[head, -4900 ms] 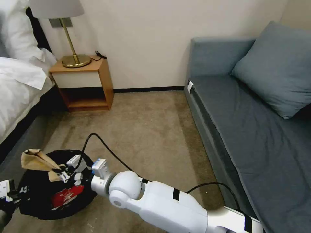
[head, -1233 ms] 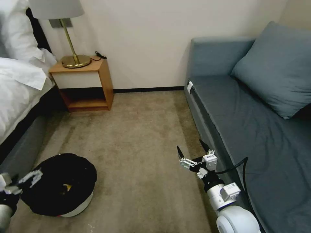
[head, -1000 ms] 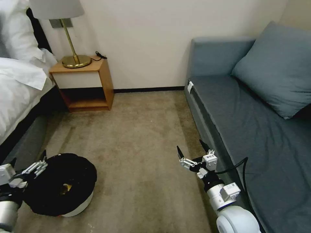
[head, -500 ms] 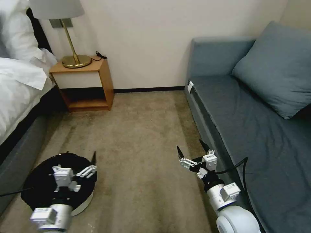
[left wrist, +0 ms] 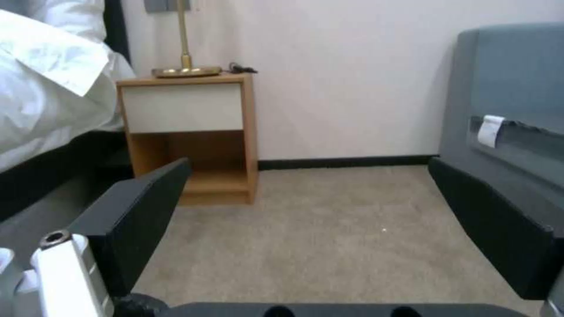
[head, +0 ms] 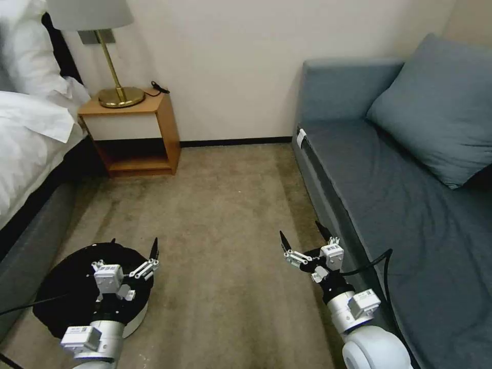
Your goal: Pick up the trash bin, then pick up the garbage on the floor and place it into the trash bin.
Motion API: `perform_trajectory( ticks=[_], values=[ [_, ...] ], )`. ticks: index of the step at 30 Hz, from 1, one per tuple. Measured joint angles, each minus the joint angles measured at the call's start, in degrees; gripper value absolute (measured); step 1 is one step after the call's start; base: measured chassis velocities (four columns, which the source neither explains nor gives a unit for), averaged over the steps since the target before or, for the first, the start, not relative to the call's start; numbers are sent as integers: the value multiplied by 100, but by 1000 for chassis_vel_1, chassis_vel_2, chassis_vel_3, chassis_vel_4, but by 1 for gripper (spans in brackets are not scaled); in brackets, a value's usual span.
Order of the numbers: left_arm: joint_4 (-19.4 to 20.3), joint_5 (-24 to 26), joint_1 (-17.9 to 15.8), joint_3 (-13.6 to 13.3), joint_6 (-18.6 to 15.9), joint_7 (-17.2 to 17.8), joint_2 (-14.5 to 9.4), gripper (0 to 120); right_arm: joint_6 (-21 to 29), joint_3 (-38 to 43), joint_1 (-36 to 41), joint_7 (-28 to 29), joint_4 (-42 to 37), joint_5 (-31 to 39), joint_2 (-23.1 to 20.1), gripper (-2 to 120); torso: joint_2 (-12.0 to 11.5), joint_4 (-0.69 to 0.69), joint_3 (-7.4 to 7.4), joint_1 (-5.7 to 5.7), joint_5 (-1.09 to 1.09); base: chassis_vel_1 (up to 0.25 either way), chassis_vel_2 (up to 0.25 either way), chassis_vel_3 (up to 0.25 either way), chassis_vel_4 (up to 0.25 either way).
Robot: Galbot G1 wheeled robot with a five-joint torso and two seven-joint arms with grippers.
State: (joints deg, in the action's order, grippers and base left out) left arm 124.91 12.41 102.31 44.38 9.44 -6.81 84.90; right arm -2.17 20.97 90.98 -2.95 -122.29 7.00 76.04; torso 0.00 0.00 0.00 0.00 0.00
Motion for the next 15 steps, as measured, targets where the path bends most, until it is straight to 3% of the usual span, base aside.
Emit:
perform_trajectory(
  ticks=[15],
  values=[
    [-3,13,0,13,-20,5,-4,100,0,0,0,0,0,0,0,100,0,0,0,0,0,0,0,0,0]
  ],
)
